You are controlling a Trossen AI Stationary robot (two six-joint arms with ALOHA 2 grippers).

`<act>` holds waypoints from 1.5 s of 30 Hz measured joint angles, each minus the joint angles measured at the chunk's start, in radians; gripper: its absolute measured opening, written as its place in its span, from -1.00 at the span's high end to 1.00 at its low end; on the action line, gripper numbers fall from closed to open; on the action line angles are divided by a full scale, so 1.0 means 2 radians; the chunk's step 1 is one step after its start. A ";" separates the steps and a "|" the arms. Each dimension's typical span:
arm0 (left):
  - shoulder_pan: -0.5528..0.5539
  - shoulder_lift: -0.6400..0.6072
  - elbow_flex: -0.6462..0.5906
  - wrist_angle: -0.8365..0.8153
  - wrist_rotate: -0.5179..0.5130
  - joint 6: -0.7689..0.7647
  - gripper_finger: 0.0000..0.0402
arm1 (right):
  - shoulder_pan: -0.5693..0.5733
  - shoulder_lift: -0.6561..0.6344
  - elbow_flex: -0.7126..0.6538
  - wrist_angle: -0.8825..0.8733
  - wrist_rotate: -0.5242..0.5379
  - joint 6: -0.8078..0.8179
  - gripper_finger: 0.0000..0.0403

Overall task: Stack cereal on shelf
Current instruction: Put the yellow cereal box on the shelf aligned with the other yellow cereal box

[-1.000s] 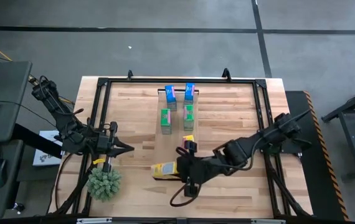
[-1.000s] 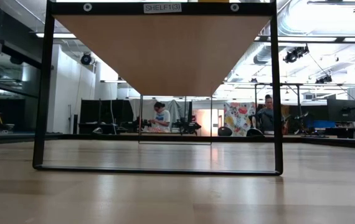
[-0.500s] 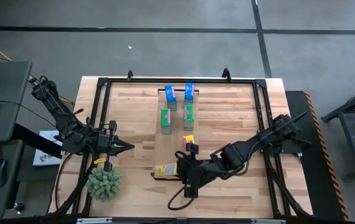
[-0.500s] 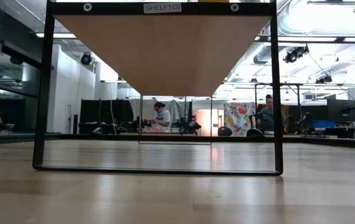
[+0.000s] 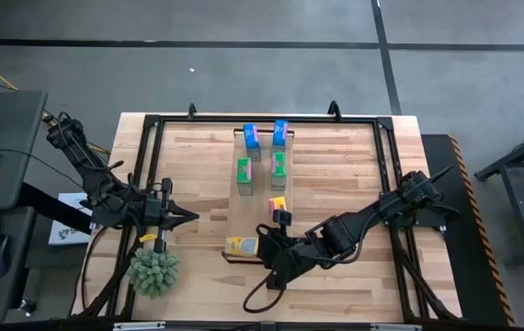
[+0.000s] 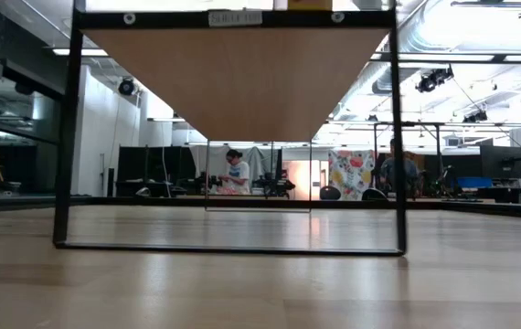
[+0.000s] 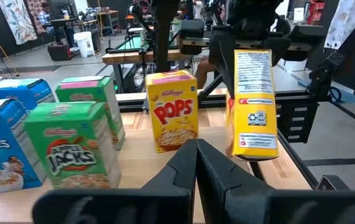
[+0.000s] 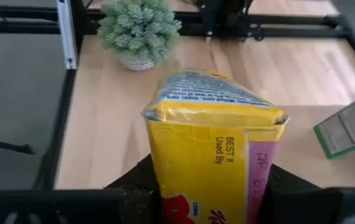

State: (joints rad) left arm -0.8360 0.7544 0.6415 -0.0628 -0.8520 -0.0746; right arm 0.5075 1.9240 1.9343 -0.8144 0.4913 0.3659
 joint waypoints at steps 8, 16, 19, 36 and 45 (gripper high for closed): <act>0.000 0.000 0.000 0.000 0.000 0.000 1.00 | -0.002 0.002 -0.001 0.020 0.029 -0.031 0.41; 0.000 0.000 0.000 0.000 0.000 0.000 1.00 | 0.001 0.001 0.017 0.032 0.029 -0.039 0.41; 0.000 0.000 0.000 0.000 0.000 0.000 1.00 | 0.001 0.001 0.017 0.016 0.029 -0.024 0.41; 0.005 0.016 0.000 0.004 -0.002 0.000 1.00 | -0.005 0.001 0.015 -0.049 0.021 0.027 0.41; 0.023 0.026 0.000 0.004 -0.002 -0.009 1.00 | -0.015 0.001 0.015 -0.091 0.009 0.063 0.41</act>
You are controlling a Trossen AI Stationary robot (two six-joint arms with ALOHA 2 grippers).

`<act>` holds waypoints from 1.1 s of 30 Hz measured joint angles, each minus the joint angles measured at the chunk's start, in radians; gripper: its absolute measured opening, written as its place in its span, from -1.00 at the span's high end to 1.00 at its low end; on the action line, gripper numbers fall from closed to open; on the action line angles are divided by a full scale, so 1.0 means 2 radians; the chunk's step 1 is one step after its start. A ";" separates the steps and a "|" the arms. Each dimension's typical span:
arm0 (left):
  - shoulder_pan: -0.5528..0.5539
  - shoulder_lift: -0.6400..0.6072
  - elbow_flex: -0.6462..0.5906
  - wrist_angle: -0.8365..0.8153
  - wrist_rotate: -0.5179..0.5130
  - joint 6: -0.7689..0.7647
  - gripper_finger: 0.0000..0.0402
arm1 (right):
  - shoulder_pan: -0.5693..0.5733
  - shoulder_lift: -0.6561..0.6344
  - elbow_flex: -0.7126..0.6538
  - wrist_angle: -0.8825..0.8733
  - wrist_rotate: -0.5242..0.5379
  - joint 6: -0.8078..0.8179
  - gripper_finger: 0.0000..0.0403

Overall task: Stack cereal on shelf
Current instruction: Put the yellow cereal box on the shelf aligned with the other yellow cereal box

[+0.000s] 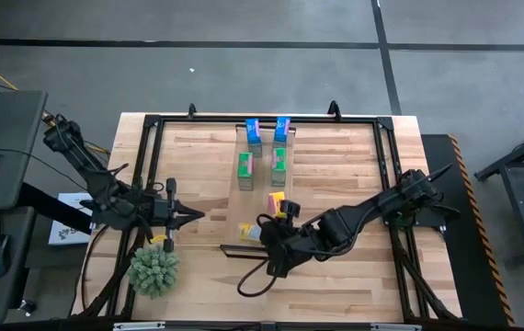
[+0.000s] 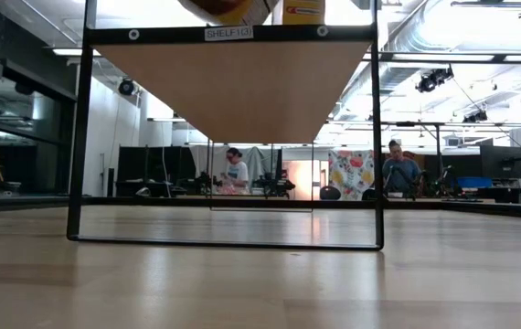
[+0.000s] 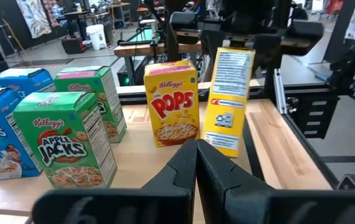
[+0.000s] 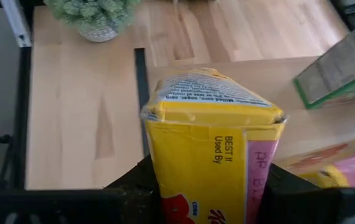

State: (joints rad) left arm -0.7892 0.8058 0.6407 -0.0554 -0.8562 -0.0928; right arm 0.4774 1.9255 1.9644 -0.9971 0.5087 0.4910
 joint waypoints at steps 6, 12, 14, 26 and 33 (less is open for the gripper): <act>0.014 0.015 0.000 0.001 0.000 0.000 1.00 | -0.001 0.000 0.000 0.010 -0.029 -0.001 0.41; 0.022 0.016 0.000 0.001 0.001 -0.006 1.00 | -0.001 0.000 0.000 0.011 -0.022 -0.009 0.33; 0.023 0.016 0.000 0.001 0.006 -0.006 1.00 | -0.001 0.000 0.000 0.011 -0.020 -0.007 0.26; 0.023 0.016 0.000 0.001 0.008 -0.005 1.00 | -0.001 0.000 0.000 0.022 0.020 -0.002 -0.08; 0.023 0.016 0.000 0.001 0.008 -0.006 1.00 | -0.001 0.000 0.000 0.076 0.020 -0.053 -0.07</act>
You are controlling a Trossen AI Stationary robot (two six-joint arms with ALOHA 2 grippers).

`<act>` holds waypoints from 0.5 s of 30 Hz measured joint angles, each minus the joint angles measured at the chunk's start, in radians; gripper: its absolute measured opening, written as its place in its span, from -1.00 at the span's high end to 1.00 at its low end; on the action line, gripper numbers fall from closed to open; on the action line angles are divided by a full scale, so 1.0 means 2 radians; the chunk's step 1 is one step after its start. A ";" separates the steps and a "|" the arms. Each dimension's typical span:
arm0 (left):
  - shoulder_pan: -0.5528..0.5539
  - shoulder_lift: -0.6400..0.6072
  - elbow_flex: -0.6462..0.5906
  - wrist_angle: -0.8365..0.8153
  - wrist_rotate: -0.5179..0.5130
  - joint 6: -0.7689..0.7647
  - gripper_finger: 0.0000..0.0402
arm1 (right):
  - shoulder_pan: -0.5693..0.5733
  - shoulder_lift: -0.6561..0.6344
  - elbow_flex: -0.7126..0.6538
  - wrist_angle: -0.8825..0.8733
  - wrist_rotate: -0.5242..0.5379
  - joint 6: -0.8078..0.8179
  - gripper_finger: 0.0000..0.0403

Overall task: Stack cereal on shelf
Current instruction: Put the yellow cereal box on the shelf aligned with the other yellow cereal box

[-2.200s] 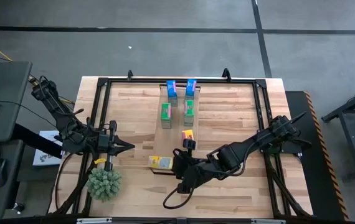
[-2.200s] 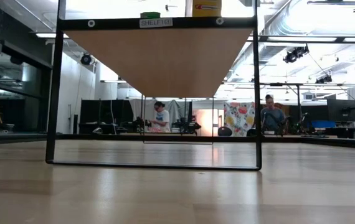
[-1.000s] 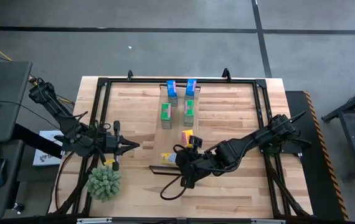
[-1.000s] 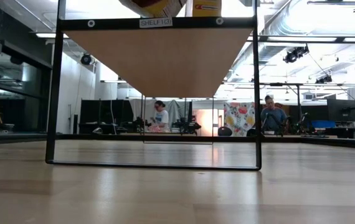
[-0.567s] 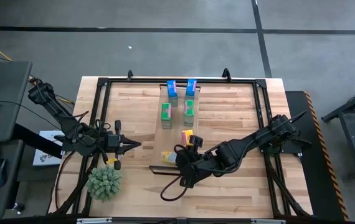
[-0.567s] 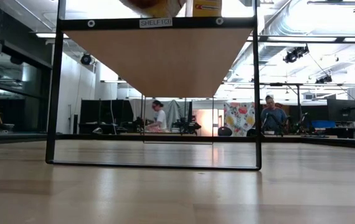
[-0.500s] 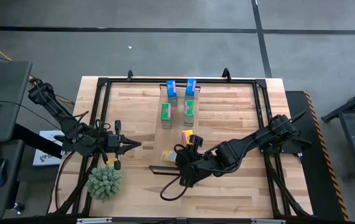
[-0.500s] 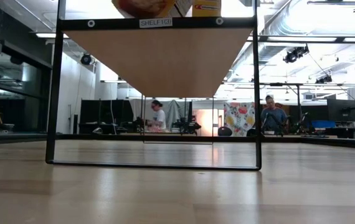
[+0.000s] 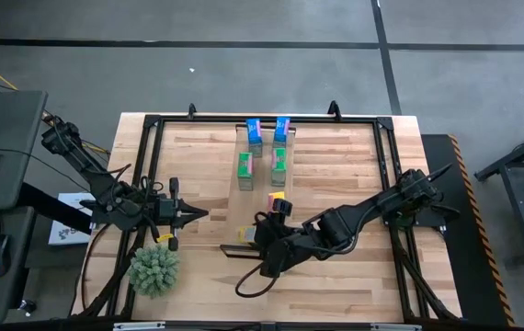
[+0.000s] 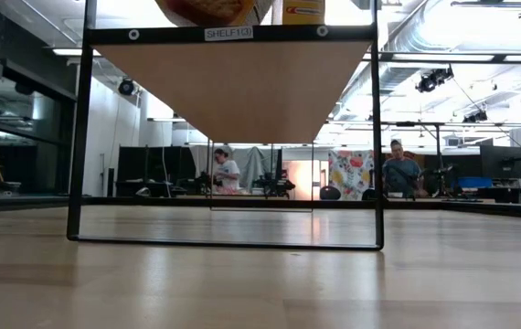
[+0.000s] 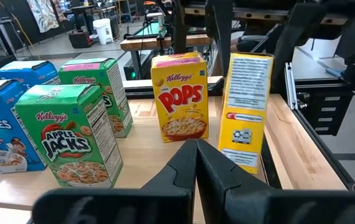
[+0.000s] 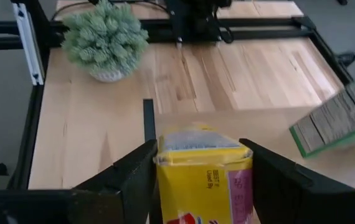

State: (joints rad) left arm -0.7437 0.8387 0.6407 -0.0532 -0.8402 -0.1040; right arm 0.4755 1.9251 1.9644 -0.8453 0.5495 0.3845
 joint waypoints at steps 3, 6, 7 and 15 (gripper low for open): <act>0.000 0.000 0.000 0.000 0.000 0.000 1.00 | 0.000 0.000 0.000 0.016 0.000 -0.014 -0.07; 0.000 0.000 0.000 0.000 0.000 0.000 1.00 | -0.002 0.000 0.000 0.022 0.000 -0.014 -0.07; 0.000 0.000 0.000 0.000 0.000 0.000 1.00 | -0.002 0.000 0.000 0.022 0.000 -0.014 -0.07; 0.000 0.000 0.000 0.000 0.000 0.000 1.00 | -0.017 0.000 0.000 0.036 0.000 -0.029 -0.07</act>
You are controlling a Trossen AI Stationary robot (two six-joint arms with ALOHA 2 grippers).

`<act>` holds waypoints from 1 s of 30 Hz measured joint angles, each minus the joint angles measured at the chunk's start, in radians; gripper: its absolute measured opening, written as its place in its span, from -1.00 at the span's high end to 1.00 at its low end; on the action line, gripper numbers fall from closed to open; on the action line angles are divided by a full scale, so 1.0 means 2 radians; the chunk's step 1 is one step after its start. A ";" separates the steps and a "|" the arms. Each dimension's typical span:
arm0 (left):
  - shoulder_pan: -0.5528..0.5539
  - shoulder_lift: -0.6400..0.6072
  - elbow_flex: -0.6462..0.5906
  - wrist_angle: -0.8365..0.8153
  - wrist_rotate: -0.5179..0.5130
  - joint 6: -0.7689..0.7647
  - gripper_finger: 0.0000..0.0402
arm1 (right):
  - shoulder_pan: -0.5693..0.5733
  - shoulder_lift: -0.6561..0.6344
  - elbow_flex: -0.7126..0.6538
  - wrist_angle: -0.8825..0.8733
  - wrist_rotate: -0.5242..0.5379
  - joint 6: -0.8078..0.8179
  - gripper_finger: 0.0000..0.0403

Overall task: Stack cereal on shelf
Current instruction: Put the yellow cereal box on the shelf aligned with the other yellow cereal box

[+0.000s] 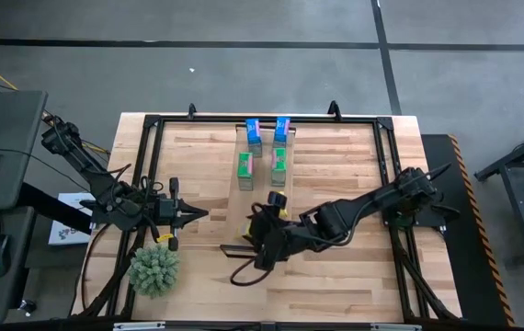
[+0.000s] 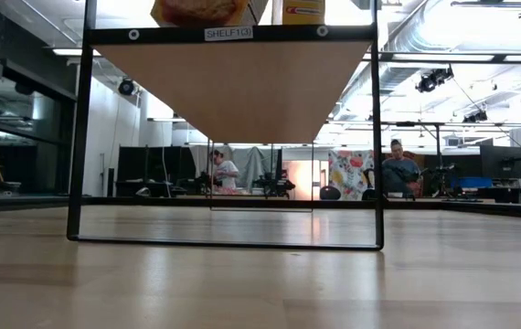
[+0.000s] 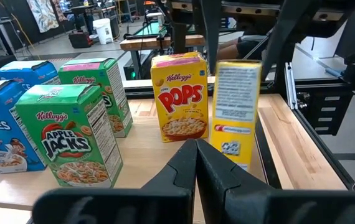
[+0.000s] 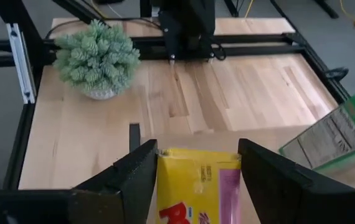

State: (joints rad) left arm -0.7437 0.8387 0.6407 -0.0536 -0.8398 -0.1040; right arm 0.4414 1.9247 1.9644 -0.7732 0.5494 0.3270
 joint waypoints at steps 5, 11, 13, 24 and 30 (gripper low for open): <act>0.000 0.000 0.000 0.000 0.000 0.000 1.00 | -0.009 0.000 0.000 0.028 -0.002 -0.027 -0.07; 0.000 0.000 0.000 0.000 0.000 0.000 1.00 | -0.015 0.000 0.000 0.065 -0.003 -0.070 -0.07; 0.000 0.000 0.000 -0.001 0.000 0.000 1.00 | -0.015 0.000 0.005 0.071 0.000 -0.095 -0.07; -0.009 -0.001 0.000 -0.005 0.000 0.001 1.00 | 0.010 0.000 0.115 -0.120 0.020 -0.087 -0.02; -0.029 -0.008 0.000 -0.005 0.000 0.001 1.00 | 0.043 -0.001 0.132 -0.363 0.112 0.069 0.40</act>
State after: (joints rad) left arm -0.8009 0.8224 0.6407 -0.0638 -0.8394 -0.1017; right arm 0.5276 1.9236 2.2276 -1.4982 0.7729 0.4640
